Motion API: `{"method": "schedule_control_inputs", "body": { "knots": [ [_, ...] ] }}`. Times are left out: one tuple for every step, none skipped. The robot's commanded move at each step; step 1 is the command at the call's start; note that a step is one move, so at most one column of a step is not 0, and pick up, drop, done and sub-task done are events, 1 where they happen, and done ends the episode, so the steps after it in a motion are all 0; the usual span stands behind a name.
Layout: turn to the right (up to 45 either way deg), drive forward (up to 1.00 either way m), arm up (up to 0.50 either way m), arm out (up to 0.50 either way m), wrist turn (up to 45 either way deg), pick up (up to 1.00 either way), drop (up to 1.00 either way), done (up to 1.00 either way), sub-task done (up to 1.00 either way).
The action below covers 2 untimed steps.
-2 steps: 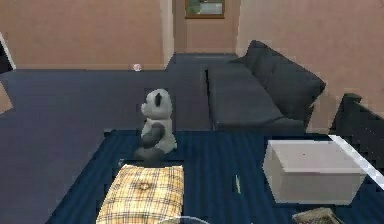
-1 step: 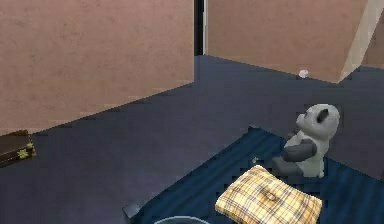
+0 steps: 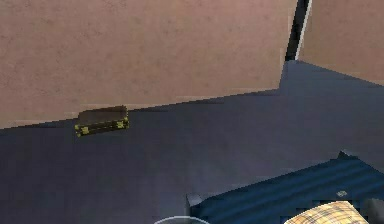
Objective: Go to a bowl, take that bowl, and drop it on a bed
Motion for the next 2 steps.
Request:
{"method": "schedule_control_inputs", "body": {
  "knots": [
    [0.0,0.0,0.0,0.48,0.0,0.0,0.0,0.0,0.0],
    [0.0,0.0,0.0,0.0,45.0,0.0,0.0,0.0,0.0]
  ]
}}
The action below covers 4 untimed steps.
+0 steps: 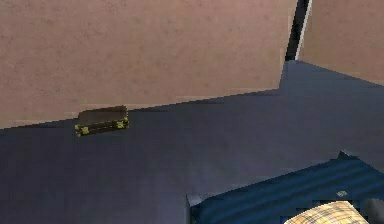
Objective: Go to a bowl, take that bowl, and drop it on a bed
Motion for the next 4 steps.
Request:
{"method": "schedule_control_inputs", "body": {
  "knots": [
    [0.0,0.0,0.0,0.0,45.0,0.0,0.0,0.0,0.0],
    [0.0,0.0,0.0,0.0,36.0,0.0,0.0,0.0,0.0],
    [0.0,0.0,-0.3,0.0,0.0,0.0,0.0,0.0,0.0],
    [0.0,0.0,-0.32,0.0,0.0,0.0,0.0,0.0,0.0]
  ]
}}
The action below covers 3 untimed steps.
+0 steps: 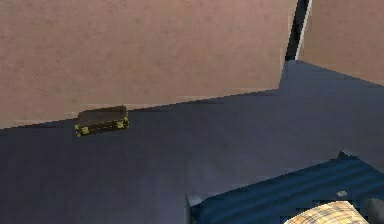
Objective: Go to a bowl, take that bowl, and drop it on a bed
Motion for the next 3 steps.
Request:
{"method": "schedule_control_inputs", "body": {
  "knots": [
    [0.0,0.0,0.0,0.0,0.0,0.0,1.0,0.0,0.0],
    [0.0,0.0,0.1,0.0,0.0,0.0,0.0,0.0,0.0],
    [0.0,0.0,0.0,-0.08,0.0,0.0,0.0,0.0,0.0]
  ]
}}
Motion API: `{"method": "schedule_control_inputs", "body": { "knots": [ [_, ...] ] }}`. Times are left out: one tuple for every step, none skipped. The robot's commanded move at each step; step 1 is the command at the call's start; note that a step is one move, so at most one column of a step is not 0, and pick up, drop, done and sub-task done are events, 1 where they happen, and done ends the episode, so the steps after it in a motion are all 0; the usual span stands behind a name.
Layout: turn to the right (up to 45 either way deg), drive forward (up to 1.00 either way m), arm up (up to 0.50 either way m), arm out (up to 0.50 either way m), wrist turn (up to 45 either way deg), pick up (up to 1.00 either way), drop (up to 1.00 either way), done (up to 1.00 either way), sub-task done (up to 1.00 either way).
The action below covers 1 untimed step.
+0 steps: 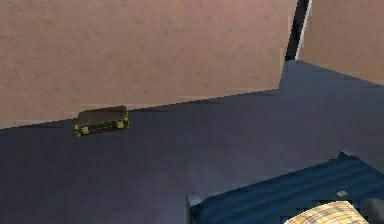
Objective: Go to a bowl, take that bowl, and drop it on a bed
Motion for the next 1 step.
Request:
{"method": "schedule_control_inputs", "body": {
  "knots": [
    [0.0,0.0,0.0,0.0,0.0,0.0,0.0,1.0,0.0]
  ]
}}
